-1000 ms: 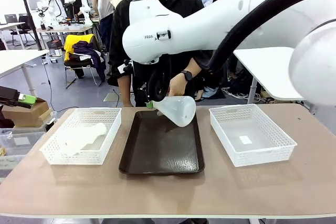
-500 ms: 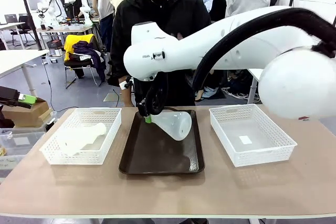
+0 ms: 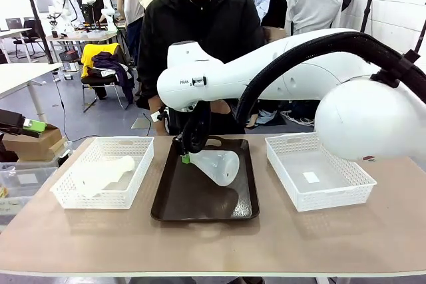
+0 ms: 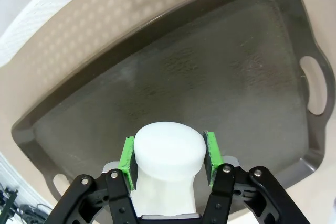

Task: Prepare the laboratory tools.
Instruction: While moving the picked Big flask to the Handle tray indicated by the person, stop as directed by the person.

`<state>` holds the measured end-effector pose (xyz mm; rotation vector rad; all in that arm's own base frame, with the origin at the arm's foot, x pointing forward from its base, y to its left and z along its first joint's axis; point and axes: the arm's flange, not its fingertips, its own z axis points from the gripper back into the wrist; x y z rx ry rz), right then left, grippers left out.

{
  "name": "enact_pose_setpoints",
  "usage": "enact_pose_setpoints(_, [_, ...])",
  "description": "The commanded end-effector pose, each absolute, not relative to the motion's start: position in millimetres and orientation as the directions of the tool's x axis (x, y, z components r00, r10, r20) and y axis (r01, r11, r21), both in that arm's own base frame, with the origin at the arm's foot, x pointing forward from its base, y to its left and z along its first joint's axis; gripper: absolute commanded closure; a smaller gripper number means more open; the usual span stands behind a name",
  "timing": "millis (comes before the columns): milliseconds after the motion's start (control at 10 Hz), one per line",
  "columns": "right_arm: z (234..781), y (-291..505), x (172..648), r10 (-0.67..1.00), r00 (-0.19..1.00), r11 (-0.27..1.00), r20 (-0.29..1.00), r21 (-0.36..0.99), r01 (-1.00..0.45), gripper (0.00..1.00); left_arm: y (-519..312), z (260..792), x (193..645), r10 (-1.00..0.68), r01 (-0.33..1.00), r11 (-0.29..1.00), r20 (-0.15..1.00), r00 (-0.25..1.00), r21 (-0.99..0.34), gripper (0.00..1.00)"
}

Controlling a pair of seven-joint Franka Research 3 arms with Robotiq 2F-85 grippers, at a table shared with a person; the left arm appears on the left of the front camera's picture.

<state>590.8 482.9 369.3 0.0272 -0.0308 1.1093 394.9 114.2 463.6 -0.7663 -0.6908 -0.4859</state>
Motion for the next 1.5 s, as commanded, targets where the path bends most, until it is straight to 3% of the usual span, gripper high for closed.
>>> enact_pose_setpoints(0, [381.1, 485.2, 594.9, 0.895, 0.444, 0.443, 0.044, 0.022, -0.896, 1.00, 115.5, 464.1, 394.3, -0.145, 0.629, 0.623, 0.722, 0.676, -0.464, 0.00])
enact_pose_setpoints(1400, [372.5, 482.5, 592.0, 0.894, 0.446, 0.447, 0.044, 0.004, -0.895, 1.00, 115.5, 464.1, 394.3, -0.145, 0.629, 0.623, 0.722, 0.676, -0.464, 0.00])
